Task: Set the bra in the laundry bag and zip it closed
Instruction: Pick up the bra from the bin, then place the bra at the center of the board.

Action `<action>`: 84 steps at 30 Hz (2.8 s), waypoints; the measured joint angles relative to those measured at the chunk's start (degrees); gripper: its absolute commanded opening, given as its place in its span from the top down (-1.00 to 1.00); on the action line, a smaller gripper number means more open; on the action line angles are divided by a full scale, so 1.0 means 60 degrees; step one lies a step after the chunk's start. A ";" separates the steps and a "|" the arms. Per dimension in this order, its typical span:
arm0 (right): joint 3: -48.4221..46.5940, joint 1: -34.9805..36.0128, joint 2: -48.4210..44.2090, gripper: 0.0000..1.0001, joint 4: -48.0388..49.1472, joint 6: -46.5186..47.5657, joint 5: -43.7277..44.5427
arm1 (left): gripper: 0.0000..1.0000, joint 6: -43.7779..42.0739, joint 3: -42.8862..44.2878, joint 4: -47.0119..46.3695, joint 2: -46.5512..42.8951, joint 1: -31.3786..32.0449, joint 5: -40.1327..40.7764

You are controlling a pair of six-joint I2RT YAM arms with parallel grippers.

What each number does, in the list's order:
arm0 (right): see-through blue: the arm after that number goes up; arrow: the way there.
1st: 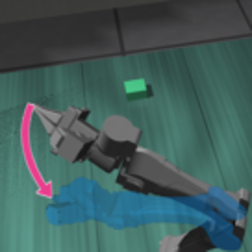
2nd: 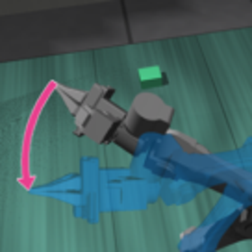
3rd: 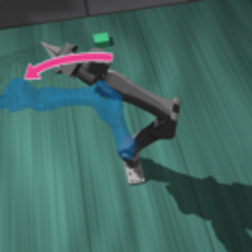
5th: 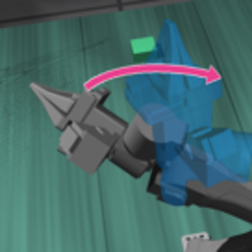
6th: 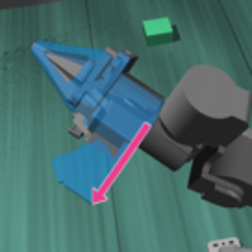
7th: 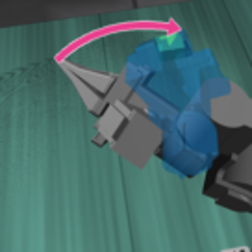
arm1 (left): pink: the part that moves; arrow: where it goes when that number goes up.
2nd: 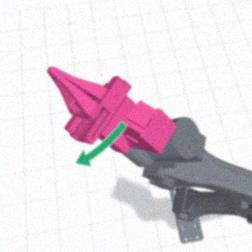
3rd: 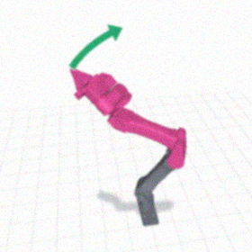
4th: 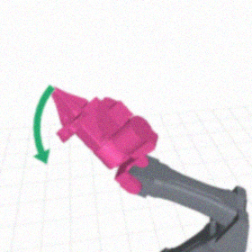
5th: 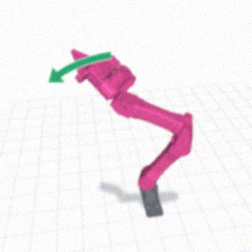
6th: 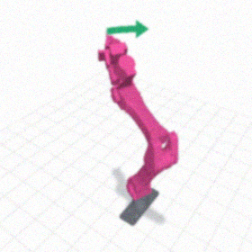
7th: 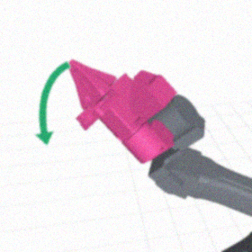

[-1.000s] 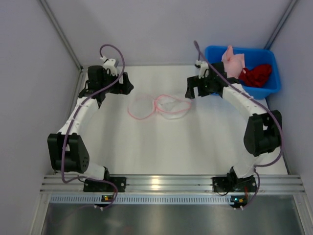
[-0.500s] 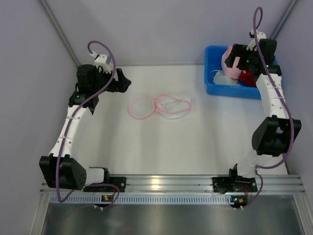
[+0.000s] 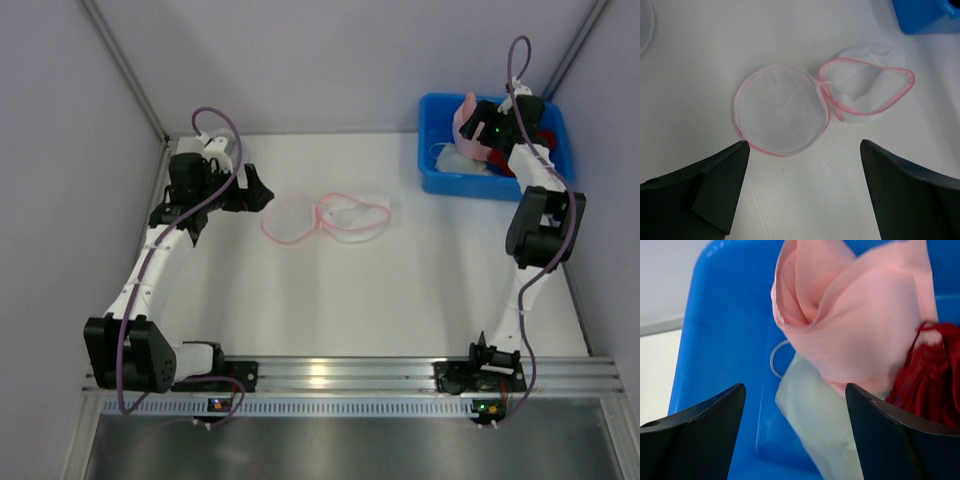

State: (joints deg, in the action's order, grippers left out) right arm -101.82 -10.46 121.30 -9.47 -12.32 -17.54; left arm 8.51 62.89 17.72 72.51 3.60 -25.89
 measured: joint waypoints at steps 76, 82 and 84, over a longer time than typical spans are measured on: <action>0.7056 0.2313 -0.9511 1.00 -0.0590 0.3931 0.0270 | -0.96 -0.0426 -0.0659 0.1093 -0.1861 0.0000 -0.0040; 0.8473 0.4750 -1.0112 0.01 -0.0973 0.5144 0.0761 | -0.96 -0.0437 -0.0659 0.1104 -0.1861 0.0000 -0.0040; 0.8477 0.5413 -0.9985 -0.61 -0.1672 0.5512 0.0495 | -0.96 -0.0448 -0.0659 0.1140 -0.1861 0.0000 -0.0044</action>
State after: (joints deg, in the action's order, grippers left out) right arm -50.96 22.02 61.39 -19.51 20.75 -14.57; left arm 5.82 58.94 24.56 61.34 3.60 -26.15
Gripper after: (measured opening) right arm 0.567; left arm 0.982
